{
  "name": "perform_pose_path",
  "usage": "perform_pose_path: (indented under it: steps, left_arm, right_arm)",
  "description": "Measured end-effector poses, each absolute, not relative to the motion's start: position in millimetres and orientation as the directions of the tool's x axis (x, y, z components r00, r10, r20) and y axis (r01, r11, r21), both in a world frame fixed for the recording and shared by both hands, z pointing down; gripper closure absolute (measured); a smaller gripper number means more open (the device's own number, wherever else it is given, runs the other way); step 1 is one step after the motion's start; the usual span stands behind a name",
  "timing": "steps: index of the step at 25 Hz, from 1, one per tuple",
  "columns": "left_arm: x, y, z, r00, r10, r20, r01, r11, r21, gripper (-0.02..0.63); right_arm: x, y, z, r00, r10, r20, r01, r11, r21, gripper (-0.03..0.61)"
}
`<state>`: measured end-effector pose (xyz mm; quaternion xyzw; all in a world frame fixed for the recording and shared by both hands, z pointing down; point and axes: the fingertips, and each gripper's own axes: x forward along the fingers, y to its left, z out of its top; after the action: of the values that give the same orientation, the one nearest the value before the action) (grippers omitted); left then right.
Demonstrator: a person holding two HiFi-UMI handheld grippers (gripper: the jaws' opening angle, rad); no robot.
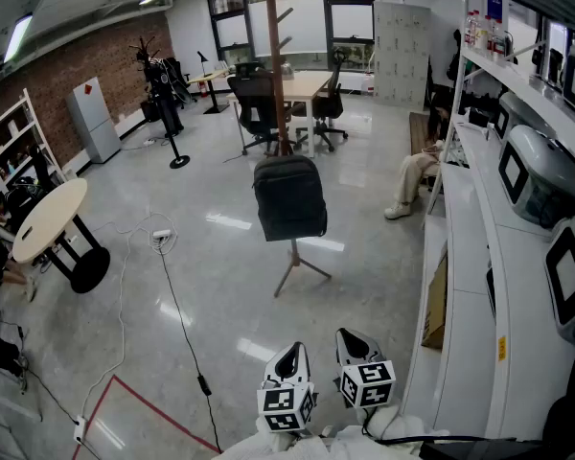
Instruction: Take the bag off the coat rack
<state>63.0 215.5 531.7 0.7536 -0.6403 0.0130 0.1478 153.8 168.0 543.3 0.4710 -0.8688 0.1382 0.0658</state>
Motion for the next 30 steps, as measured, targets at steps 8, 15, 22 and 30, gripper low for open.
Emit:
perform_pose_path:
  steps: [8, 15, 22, 30]
  left_arm:
    - [66.8, 194.9, 517.8, 0.140, -0.974, 0.179, -0.975, -0.105, 0.193, 0.612]
    - [64.0, 190.0, 521.7, 0.133, -0.974, 0.184, -0.975, -0.096, 0.198, 0.612]
    - [63.6, 171.4, 526.9, 0.164, -0.968, 0.188, -0.972, -0.126, 0.198, 0.612]
    - [29.3, 128.9, 529.0, 0.175, -0.967, 0.182, -0.972, -0.140, 0.189, 0.612]
  right_arm:
    - [175.0, 150.5, 539.2, -0.545, -0.804, 0.237, -0.838, 0.515, -0.178, 0.566]
    - [173.4, 149.6, 548.7, -0.549, -0.797, 0.254, -0.836, 0.514, -0.195, 0.566]
    - [175.7, 129.9, 555.0, -0.516, -0.816, 0.262, -0.856, 0.475, -0.205, 0.566]
    - [140.7, 86.1, 550.4, -0.509, -0.827, 0.238, -0.860, 0.473, -0.193, 0.566]
